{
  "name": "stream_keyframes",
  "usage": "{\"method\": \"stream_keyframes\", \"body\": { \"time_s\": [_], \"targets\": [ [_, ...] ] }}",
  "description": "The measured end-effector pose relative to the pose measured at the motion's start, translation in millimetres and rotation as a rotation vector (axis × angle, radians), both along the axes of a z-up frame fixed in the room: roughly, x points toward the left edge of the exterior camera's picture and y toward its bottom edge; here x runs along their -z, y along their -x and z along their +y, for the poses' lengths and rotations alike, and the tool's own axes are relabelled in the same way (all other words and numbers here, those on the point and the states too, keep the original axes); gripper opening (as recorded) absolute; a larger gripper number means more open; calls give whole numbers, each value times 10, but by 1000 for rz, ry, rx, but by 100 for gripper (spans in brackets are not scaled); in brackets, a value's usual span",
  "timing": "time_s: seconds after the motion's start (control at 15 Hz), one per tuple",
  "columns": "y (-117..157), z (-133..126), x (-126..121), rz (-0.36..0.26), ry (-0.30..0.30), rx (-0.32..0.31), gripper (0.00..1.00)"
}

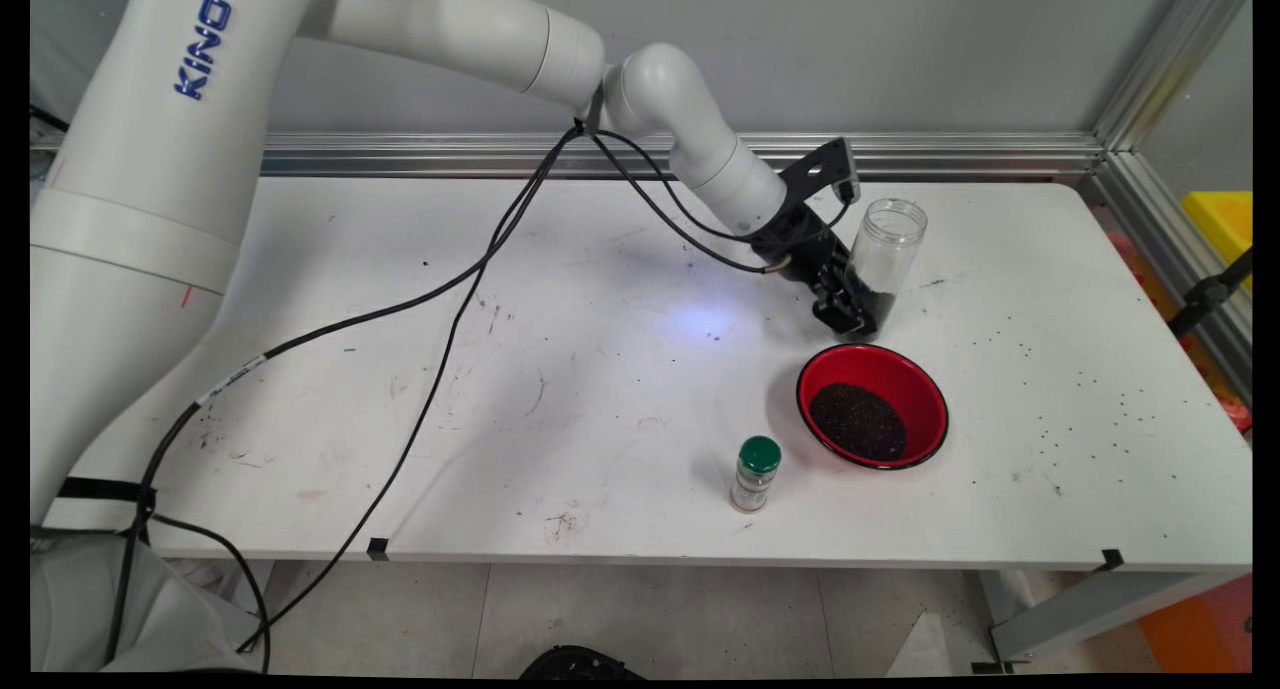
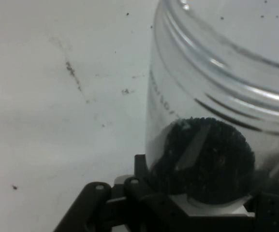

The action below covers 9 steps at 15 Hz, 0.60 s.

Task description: Place the picked object on the table

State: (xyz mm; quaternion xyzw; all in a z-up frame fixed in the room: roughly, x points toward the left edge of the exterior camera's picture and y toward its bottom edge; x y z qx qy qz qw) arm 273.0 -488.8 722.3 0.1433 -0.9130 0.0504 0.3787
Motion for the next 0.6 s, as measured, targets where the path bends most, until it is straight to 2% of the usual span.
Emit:
{"method": "stream_keyframes", "body": {
  "time_s": [0.33,0.4,0.6],
  "targets": [
    [-15,4,55,-14,6,6,0],
    [-17,6,62,-16,7,7,100],
    [-21,12,63,-17,15,15,100]
  ]
}}
